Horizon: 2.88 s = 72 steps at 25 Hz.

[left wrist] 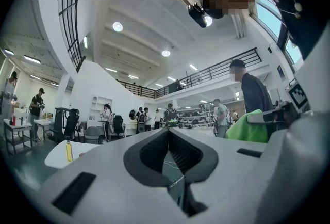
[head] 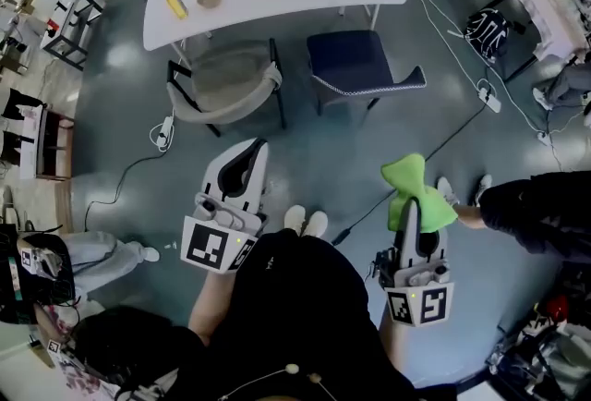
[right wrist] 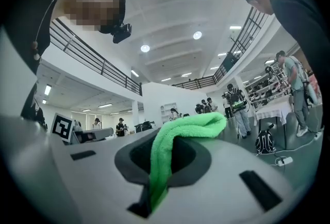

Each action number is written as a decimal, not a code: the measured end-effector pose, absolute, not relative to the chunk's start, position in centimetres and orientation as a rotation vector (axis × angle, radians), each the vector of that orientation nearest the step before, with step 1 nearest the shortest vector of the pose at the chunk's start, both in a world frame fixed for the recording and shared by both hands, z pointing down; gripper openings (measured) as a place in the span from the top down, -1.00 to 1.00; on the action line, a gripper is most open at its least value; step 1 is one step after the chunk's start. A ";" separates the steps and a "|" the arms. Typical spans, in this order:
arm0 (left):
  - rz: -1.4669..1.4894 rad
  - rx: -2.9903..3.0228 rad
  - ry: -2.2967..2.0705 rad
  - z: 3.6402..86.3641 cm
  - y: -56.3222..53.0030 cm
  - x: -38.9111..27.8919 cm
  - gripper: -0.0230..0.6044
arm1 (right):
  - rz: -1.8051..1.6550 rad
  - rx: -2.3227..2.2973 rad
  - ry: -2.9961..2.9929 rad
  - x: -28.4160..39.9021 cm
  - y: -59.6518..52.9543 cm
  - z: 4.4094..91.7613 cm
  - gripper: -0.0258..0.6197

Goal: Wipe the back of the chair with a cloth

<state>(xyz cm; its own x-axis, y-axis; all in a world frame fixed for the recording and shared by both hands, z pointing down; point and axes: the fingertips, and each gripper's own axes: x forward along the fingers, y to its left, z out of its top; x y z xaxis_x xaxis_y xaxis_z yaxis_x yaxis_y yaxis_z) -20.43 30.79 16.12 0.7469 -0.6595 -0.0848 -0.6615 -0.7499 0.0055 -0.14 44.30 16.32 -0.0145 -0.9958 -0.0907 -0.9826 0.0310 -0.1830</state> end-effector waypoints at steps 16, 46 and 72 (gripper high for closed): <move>0.076 -2.858 1.069 16.0 31.7 -19.5 0.91 | -0.162 -2.027 2.162 1.9 45.0 18.4 0.86; 0.096 -2.828 1.263 18.8 6.3 -18.4 0.91 | -0.224 -2.079 2.329 3.5 20.5 19.8 0.86; -0.062 -2.921 1.130 21.7 1.5 -8.0 0.91 | -0.044 -2.074 2.677 13.0 12.0 23.4 0.86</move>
